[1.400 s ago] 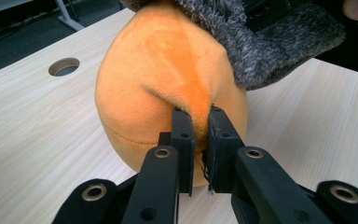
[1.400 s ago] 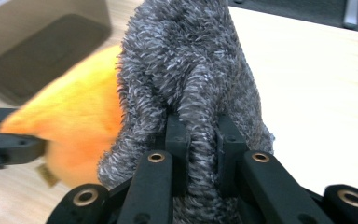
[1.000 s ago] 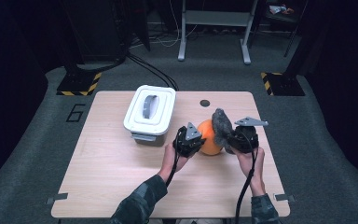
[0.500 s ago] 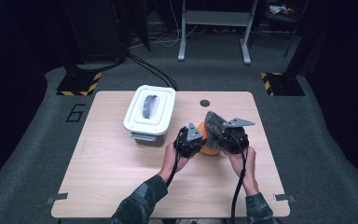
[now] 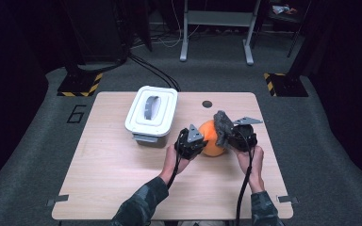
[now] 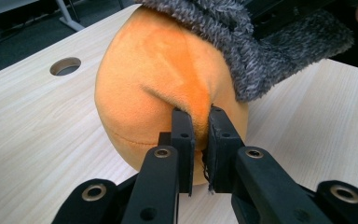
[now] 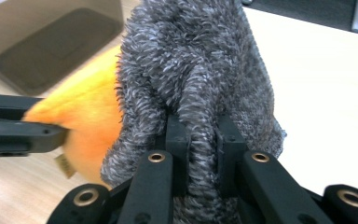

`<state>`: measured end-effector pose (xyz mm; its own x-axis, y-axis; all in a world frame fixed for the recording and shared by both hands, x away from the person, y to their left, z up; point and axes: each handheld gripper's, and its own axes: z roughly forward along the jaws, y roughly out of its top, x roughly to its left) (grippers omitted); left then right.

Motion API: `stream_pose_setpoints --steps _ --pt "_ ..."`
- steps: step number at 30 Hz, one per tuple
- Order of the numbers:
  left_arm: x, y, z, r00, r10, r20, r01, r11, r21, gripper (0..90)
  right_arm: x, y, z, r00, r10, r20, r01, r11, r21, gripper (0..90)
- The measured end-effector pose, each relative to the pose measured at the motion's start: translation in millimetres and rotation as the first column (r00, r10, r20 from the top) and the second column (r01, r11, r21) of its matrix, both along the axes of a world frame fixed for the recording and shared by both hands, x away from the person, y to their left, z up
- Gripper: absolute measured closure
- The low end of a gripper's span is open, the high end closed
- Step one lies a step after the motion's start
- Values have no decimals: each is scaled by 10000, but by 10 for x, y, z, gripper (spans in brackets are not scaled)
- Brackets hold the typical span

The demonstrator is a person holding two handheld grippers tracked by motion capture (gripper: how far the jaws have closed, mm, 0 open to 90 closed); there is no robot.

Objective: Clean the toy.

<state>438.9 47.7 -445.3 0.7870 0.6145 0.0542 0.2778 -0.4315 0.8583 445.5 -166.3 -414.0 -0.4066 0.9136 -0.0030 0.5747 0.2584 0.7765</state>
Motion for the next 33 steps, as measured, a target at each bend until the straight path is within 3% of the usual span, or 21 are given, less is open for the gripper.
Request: stream_pose_setpoints --steps 6,8,20,33 --pt "7 37 -17 10000 70 -61 -71 9999 -122 831 50 -93 -62 9989 -434 -192 435 9990 71 793" --pt "9 38 -17 9999 88 -50 -89 9999 -112 831 45 -107 -76 9992 -345 -207 346 9994 38 792" --pt "36 108 -51 9992 360 -184 -365 9991 -236 831 -204 -268 60 9979 -477 434 445 9965 714 790" --pt "55 150 -74 9984 509 -231 -516 9982 -294 831 -285 -517 20 9930 -1116 387 1095 9926 525 789"
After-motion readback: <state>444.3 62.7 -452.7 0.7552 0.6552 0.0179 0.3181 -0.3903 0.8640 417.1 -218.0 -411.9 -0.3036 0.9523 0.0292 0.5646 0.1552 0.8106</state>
